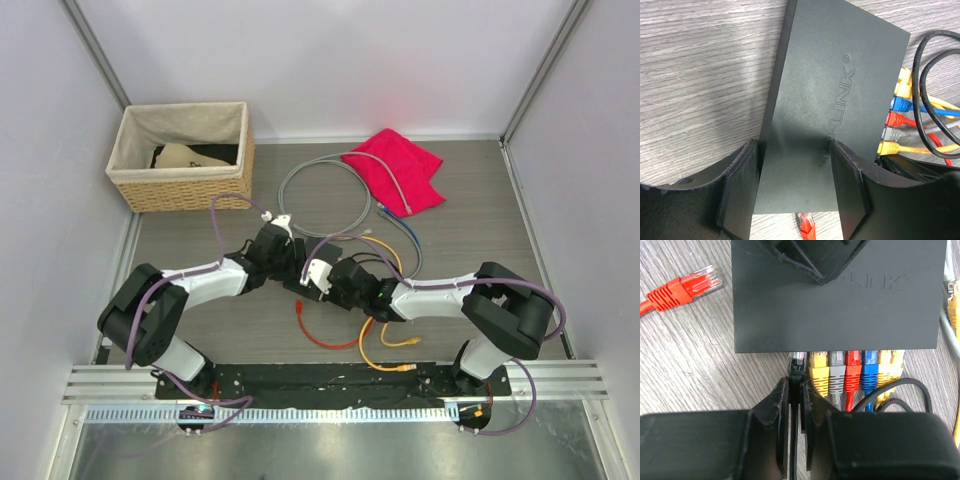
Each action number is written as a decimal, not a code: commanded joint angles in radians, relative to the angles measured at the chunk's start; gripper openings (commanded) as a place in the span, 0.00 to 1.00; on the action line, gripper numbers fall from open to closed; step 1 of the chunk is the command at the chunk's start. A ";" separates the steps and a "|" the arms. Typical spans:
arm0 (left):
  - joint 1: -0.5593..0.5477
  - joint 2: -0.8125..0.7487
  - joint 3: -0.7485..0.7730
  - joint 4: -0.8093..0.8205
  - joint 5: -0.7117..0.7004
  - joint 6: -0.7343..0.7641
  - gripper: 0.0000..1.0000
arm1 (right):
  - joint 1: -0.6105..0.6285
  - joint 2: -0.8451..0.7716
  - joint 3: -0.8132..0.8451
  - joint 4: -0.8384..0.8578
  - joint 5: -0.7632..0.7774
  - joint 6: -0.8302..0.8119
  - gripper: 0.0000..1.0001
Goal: Insert the plug into the switch port
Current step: Insert the connector into the switch port.
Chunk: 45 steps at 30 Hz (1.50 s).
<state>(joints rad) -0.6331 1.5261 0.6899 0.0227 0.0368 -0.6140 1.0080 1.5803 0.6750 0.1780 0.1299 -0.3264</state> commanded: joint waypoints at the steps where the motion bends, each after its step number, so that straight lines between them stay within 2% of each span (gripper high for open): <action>1: -0.135 0.049 -0.064 -0.084 0.330 -0.056 0.57 | 0.018 0.017 0.132 0.573 -0.076 -0.010 0.01; 8: -0.165 0.042 -0.075 -0.027 0.400 -0.098 0.57 | 0.018 0.060 0.162 0.695 -0.171 -0.025 0.01; 15: -0.195 0.054 -0.085 0.052 0.446 -0.136 0.57 | 0.018 0.092 0.192 0.769 -0.179 -0.025 0.01; 18: -0.195 0.045 -0.063 -0.061 0.304 -0.086 0.56 | 0.018 0.083 0.198 0.674 -0.190 -0.016 0.01; 19: -0.192 0.043 -0.050 -0.155 0.249 -0.075 0.56 | 0.018 0.078 0.189 0.655 -0.188 -0.001 0.01; 20: -0.179 0.043 -0.026 -0.196 0.141 -0.064 0.56 | 0.017 0.066 0.175 0.629 -0.188 0.007 0.02; 24: -0.160 0.039 0.006 -0.293 -0.018 -0.047 0.55 | 0.018 0.032 0.101 0.519 -0.164 0.056 0.05; 30: -0.148 0.098 0.060 -0.408 -0.204 -0.059 0.54 | 0.017 -0.002 0.051 0.322 -0.145 0.130 0.24; 38: -0.068 0.132 0.049 -0.415 -0.245 -0.066 0.52 | 0.017 -0.054 0.035 0.137 -0.139 0.158 0.35; 45: -0.042 0.134 0.046 -0.402 -0.244 -0.055 0.51 | 0.015 -0.098 0.069 -0.001 -0.134 0.156 0.45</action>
<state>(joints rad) -0.6865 1.5623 0.8043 -0.1799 -0.2192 -0.6758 0.9993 1.5837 0.6846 0.1890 0.0631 -0.2005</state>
